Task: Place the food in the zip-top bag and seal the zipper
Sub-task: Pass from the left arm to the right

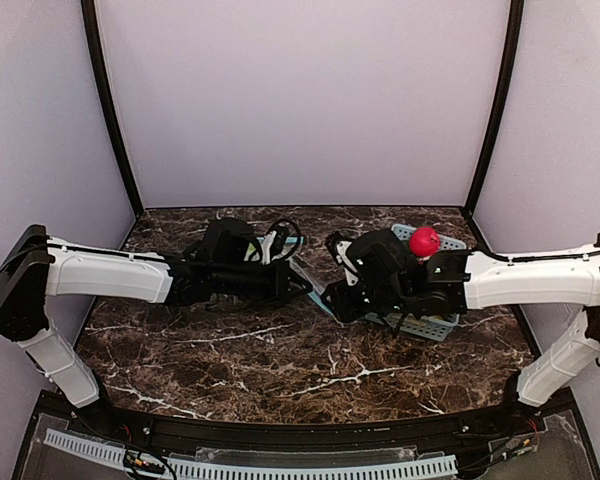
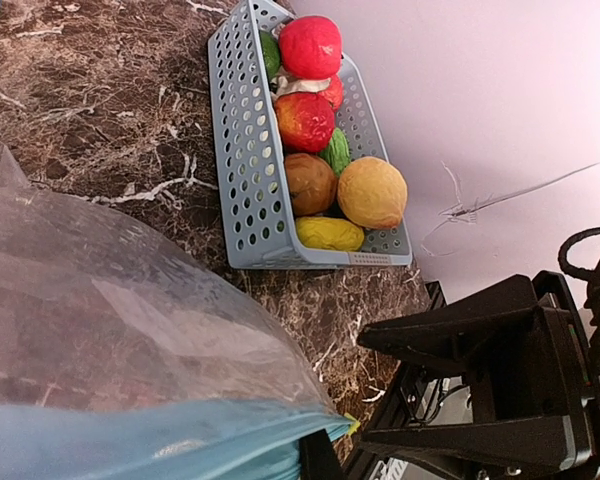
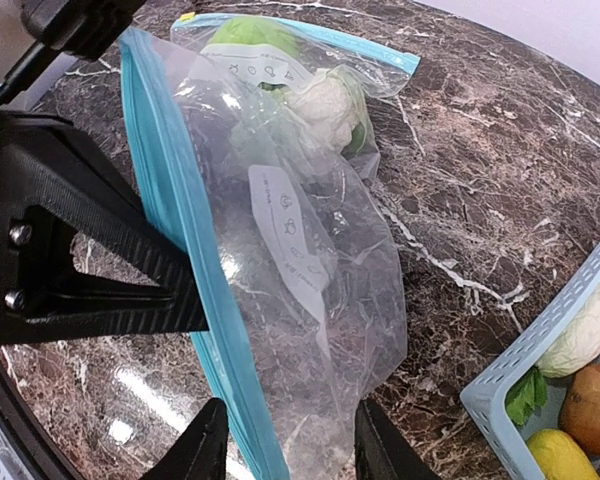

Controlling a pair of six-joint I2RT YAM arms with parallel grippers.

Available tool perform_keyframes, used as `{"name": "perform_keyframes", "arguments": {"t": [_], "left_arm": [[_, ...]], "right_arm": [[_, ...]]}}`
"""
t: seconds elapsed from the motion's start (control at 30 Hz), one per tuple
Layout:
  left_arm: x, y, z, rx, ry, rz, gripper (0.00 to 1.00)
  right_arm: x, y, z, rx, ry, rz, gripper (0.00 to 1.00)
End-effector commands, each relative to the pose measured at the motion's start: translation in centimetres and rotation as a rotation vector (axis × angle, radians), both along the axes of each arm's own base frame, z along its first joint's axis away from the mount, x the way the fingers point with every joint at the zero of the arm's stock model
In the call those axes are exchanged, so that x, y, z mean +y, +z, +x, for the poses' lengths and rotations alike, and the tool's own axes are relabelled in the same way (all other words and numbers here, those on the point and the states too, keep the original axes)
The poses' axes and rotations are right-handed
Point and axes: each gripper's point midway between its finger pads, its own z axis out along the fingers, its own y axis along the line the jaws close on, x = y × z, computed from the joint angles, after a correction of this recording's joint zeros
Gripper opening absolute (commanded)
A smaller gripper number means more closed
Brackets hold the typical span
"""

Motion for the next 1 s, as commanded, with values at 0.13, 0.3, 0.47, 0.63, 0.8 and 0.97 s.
{"name": "perform_keyframes", "arguments": {"t": [0.13, 0.3, 0.47, 0.63, 0.8, 0.97], "left_arm": [[0.3, 1.4, -0.5, -0.019, 0.0, -0.03, 0.01], [0.4, 1.2, -0.7, -0.017, -0.003, -0.027, 0.01], [1.0, 0.6, -1.0, -0.017, 0.006, -0.003, 0.01], [3.0, -2.2, -1.9, -0.012, 0.031, 0.108, 0.01], [4.5, -5.1, -3.1, 0.004, 0.051, 0.195, 0.01], [5.9, -4.6, -2.7, -0.052, 0.091, 0.223, 0.23]], "right_arm": [[1.7, 0.4, 1.5, -0.056, -0.011, -0.031, 0.37], [1.3, -0.8, 2.3, -0.062, -0.06, -0.08, 0.29], [-0.4, -1.0, 3.4, -0.074, -0.165, -0.122, 0.07], [-1.0, 0.0, 4.1, -0.084, -0.193, -0.092, 0.0], [-0.6, 0.3, 4.0, -0.088, -0.165, -0.077, 0.0], [0.4, 0.2, 3.1, -0.099, -0.082, -0.073, 0.0]]}}
